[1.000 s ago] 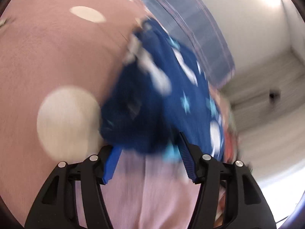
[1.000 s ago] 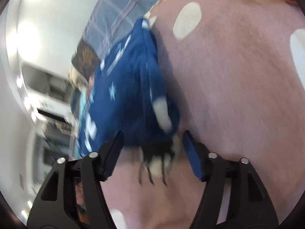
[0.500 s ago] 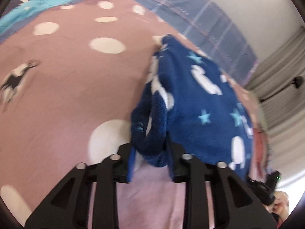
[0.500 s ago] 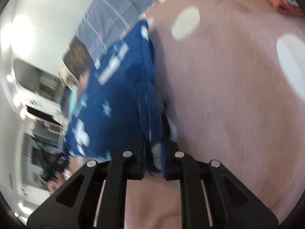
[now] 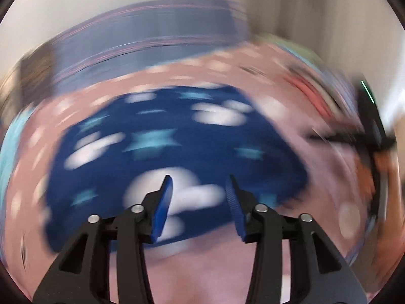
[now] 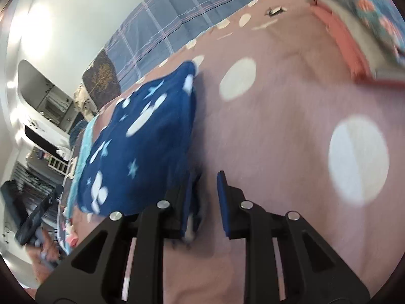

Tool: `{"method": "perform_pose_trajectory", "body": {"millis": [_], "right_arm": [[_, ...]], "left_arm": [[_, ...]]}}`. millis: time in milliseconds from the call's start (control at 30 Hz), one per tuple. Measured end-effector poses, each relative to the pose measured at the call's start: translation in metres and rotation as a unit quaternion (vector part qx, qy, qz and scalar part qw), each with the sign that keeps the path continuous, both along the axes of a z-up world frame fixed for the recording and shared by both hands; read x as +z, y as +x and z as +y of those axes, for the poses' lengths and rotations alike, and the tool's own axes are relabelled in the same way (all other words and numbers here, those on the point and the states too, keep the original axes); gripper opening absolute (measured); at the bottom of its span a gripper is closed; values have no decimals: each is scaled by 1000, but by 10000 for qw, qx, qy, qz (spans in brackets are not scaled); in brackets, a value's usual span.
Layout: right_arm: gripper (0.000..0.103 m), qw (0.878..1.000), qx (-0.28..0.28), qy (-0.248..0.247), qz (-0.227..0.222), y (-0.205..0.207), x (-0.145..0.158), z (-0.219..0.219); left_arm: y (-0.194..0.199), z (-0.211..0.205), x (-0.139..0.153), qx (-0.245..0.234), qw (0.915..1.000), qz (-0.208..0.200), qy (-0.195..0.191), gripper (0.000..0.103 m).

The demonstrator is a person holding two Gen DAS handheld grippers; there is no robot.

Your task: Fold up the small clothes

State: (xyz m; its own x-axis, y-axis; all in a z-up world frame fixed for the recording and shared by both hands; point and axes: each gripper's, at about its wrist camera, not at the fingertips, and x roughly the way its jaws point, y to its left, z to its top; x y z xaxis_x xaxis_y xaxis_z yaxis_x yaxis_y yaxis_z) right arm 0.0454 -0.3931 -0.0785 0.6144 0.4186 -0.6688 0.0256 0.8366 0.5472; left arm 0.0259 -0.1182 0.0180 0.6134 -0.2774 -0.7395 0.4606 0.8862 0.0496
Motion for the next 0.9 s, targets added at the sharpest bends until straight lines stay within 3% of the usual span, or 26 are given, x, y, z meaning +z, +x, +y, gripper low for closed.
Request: {"method": "perform_pose_trajectory", "body": {"millis": [100, 200, 267, 333, 467, 533, 600, 700, 800, 833, 867, 900], "right_arm": [[22, 9999, 54, -121, 103, 31, 3, -4], [21, 9985, 361, -117, 396, 62, -2, -7], [21, 9967, 605, -115, 522, 83, -4, -5], [21, 9950, 791, -78, 609, 94, -6, 0], [37, 9901, 1174, -79, 760, 123, -12, 15], [37, 9887, 1269, -213, 770, 140, -15, 25], [37, 9876, 1355, -228, 756, 154, -17, 32], [36, 9868, 1443, 127, 729, 172, -17, 37], [33, 9806, 1908, 428, 156, 166, 7, 52], [34, 9776, 2083, 289, -81, 160, 15, 58], [43, 9772, 2110, 11, -226, 156, 19, 63], [46, 9803, 1909, -467, -222, 155, 21, 66]], "left_arm": [[-9, -91, -32, -964, 9909, -304, 893, 59], [-11, -129, -52, -1356, 9859, -53, 978, 62], [-7, -142, -62, -1384, 9853, 160, 988, 69], [-3, -148, -75, -1233, 9847, 110, 1228, 70], [-7, -146, -81, -1197, 9849, -24, 1253, 69], [-10, -141, -80, -1089, 9866, -125, 1208, 53], [-11, -133, -75, -996, 9895, -102, 1040, 27], [-9, -125, -68, -965, 9930, 147, 660, 23], [-1, -128, -68, -942, 9937, 319, 512, 23], [-3, -128, -68, -961, 9935, 290, 541, 23], [-4, -130, -69, -977, 9932, 255, 572, 23], [-6, -132, -70, -985, 9931, 220, 592, 23]]}}
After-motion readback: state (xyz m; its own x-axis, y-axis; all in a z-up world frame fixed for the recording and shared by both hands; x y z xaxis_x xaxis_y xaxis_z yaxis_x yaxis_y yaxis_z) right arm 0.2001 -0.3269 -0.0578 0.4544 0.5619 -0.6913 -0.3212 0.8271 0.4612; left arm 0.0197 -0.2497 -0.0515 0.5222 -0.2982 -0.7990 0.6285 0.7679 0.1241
